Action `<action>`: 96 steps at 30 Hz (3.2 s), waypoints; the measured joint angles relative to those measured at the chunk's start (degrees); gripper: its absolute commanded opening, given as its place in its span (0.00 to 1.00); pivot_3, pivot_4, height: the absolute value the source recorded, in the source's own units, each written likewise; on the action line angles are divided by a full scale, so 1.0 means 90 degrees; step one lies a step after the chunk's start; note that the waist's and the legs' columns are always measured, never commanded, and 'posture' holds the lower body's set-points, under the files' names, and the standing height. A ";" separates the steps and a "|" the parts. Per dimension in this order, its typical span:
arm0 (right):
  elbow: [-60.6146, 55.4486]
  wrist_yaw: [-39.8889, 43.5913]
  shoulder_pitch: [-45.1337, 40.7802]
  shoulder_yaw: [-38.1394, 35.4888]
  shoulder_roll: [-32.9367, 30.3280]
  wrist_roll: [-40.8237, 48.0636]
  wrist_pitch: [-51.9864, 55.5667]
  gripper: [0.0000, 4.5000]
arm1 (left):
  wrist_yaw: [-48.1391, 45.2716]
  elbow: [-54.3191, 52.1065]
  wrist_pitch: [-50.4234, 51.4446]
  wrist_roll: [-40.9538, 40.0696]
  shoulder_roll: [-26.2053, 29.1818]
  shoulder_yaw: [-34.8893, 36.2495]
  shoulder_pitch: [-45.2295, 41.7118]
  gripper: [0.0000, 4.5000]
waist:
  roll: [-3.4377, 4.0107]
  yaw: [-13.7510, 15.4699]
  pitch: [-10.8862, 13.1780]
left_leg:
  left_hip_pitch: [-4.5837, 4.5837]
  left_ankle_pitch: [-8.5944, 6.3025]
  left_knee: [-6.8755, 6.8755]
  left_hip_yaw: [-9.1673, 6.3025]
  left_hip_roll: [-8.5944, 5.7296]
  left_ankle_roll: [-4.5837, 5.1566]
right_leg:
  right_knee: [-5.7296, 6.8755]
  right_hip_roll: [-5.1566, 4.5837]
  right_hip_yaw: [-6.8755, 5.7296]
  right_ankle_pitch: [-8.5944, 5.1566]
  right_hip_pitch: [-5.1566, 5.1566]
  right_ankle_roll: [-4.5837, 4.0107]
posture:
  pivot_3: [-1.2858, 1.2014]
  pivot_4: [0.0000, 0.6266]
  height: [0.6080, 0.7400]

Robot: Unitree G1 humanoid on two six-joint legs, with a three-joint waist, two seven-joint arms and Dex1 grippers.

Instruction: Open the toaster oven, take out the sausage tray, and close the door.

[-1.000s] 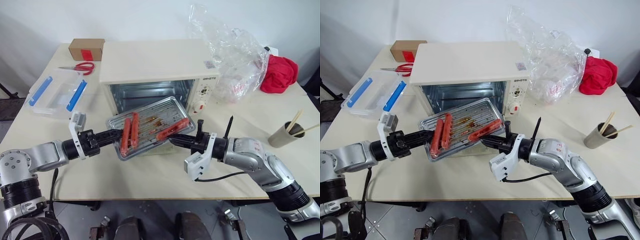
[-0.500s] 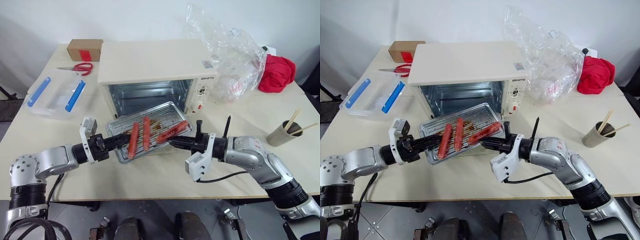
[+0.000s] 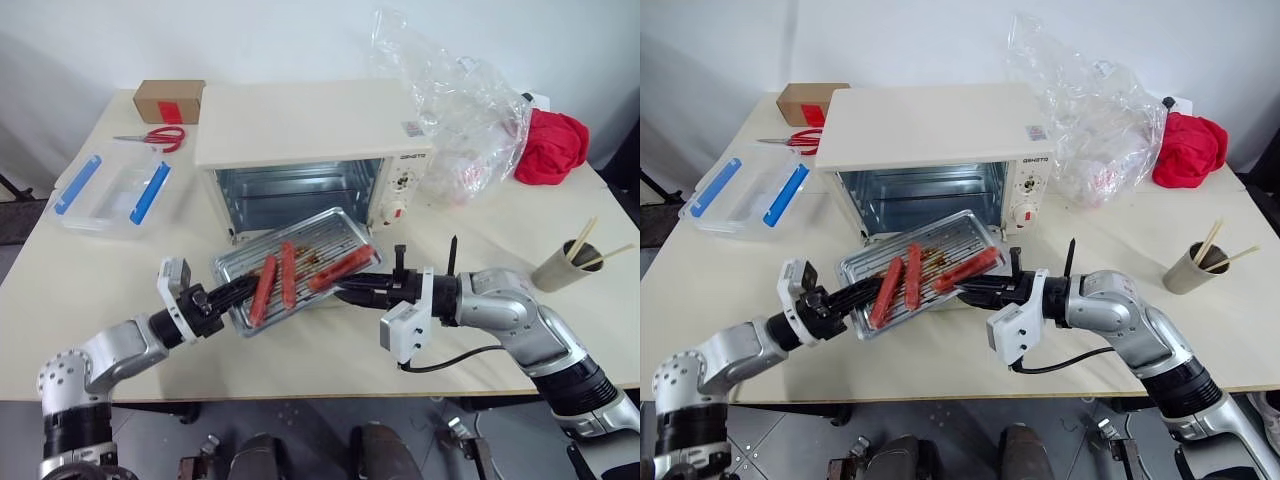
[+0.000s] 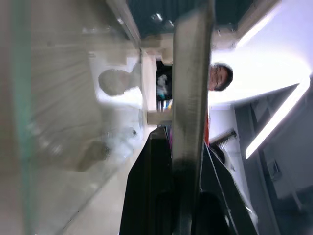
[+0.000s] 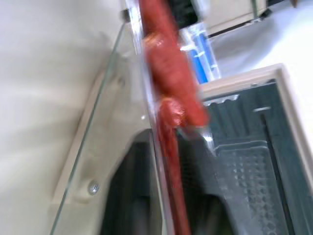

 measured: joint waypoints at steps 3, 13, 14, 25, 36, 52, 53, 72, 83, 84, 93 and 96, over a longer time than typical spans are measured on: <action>-0.0043 0.0114 0.0000 -0.0003 -0.0005 0.0134 -0.0017 0.61 | 0.0179 -0.0137 -0.0098 0.0044 -0.0245 0.0218 0.0189 0.00 | 0.0000 0.0020 0.0000 | 0.0001 0.0000 0.0005 0.0001 0.0002 0.0001 | -0.0004 -0.0004 0.0003 -0.0001 0.0004 -0.0001 | 0.52 0.24 1.00; -0.0032 0.0174 0.0288 -0.0516 -0.0233 0.0769 0.0028 0.75 | -0.0771 -0.0515 0.0072 0.0040 -0.0046 0.0607 0.1262 0.00 | 0.0000 0.0049 0.0000 | 0.0003 0.0000 0.0005 0.0005 -0.0015 0.0002 | -0.0009 0.0000 0.0005 -0.0006 0.0006 -0.0012 | 0.52 0.24 1.00; -0.0033 0.0216 0.0383 -0.0630 -0.0253 0.1049 0.0245 0.75 | -0.0946 -0.0525 0.0086 0.0040 0.0038 0.0639 0.1395 0.00 | 0.0000 0.0045 0.0000 | 0.0003 0.0000 0.0004 0.0005 -0.0014 0.0002 | -0.0009 0.0001 0.0006 -0.0008 0.0006 -0.0014 | 0.52 0.24 1.00; -0.0245 0.0728 0.1946 -0.2145 -0.0615 0.4203 0.3732 0.75 | -0.2134 -0.0980 -0.0238 0.0035 -0.0232 0.1455 0.2948 0.00 | 0.0000 0.0139 0.0000 | 0.0005 -0.0005 -0.0001 0.0008 0.0008 0.0008 | -0.0020 -0.0002 0.0010 -0.0013 0.0008 -0.0026 | 0.52 0.24 1.00; 0.0534 0.1219 0.2246 -0.2354 -0.0543 0.4417 0.4808 0.24 | -0.2177 -0.1608 -0.1076 0.0042 -0.1728 0.2250 0.4029 0.00 | -0.0007 0.0174 -0.0004 | 0.0004 -0.0011 0.0000 0.0006 -0.0004 0.0014 | -0.0036 -0.0010 0.0010 -0.0012 0.0015 -0.0030 | 0.52 0.24 1.00; 0.1217 0.0630 0.1626 -0.1937 0.0526 0.3612 0.5231 0.01 | -0.0867 -0.2455 -0.2944 0.0041 -0.3158 0.2828 0.3315 0.00 | -0.0008 0.0178 -0.0004 | -0.0004 -0.0014 0.0000 0.0006 -0.0023 0.0020 | -0.0057 -0.0004 0.0004 0.0001 0.0020 -0.0033 | 0.52 0.24 1.00; 0.1235 0.0710 0.1592 -0.1933 0.0653 0.3619 0.5157 0.01 | -0.0746 -0.2451 -0.2985 0.0042 -0.3149 0.2924 0.3207 0.00 | -0.0009 0.0178 -0.0004 | -0.0004 -0.0014 0.0000 0.0005 -0.0022 0.0020 | -0.0057 -0.0002 0.0003 0.0002 0.0019 -0.0032 | 0.52 0.24 1.00; 0.0354 0.0896 0.0927 -0.2757 0.1366 0.4841 0.5061 0.01 | -0.0195 -0.2266 -0.2769 0.0040 -0.2964 0.3238 0.2744 0.00 | -0.0011 0.0170 -0.0003 | -0.0005 -0.0014 -0.0005 0.0006 -0.0011 0.0017 | -0.0056 0.0006 0.0002 0.0002 0.0014 -0.0032 | 0.52 0.24 1.00; 0.0078 -0.0116 0.0690 -0.3044 0.1653 0.5260 0.5489 0.01 | -0.0485 -0.2329 -0.2347 0.0040 -0.2663 0.2966 0.3103 0.00 | -0.0013 0.0179 -0.0002 | -0.0010 -0.0014 -0.0009 0.0006 -0.0017 0.0017 | -0.0060 0.0000 0.0004 0.0002 0.0010 -0.0032 | 0.52 0.24 1.00; 0.0079 -0.0113 0.0716 -0.3036 0.1505 0.5049 0.5369 0.01 | -0.0591 -0.2332 -0.2229 0.0040 -0.2497 0.2903 0.3204 0.00 | -0.0012 0.0178 -0.0002 | -0.0009 -0.0014 -0.0011 0.0007 -0.0018 0.0017 | -0.0060 -0.0001 0.0005 0.0002 0.0010 -0.0032 | 0.52 0.24 1.00; -0.0637 0.1723 0.2334 -0.2795 0.0145 0.4205 0.3751 0.56 | -0.1651 -0.1987 -0.0822 0.0041 -0.0325 0.1650 0.4020 0.00 | -0.0003 0.0199 0.0000 | -0.0005 -0.0011 -0.0045 0.0005 -0.0023 0.0013 | -0.0091 0.0002 0.0006 0.0000 0.0012 -0.0036 | 0.52 0.24 1.00; -0.1060 0.2432 0.3148 -0.3091 0.0110 0.4839 0.3485 0.79 | -0.1959 -0.1621 -0.0496 0.0054 0.0460 0.1132 0.3922 0.00 | -0.0004 0.0174 0.0001 | 0.0005 -0.0009 -0.0060 0.0006 -0.0017 0.0014 | -0.0102 -0.0001 0.0007 0.0000 0.0022 -0.0038 | 0.52 0.24 1.00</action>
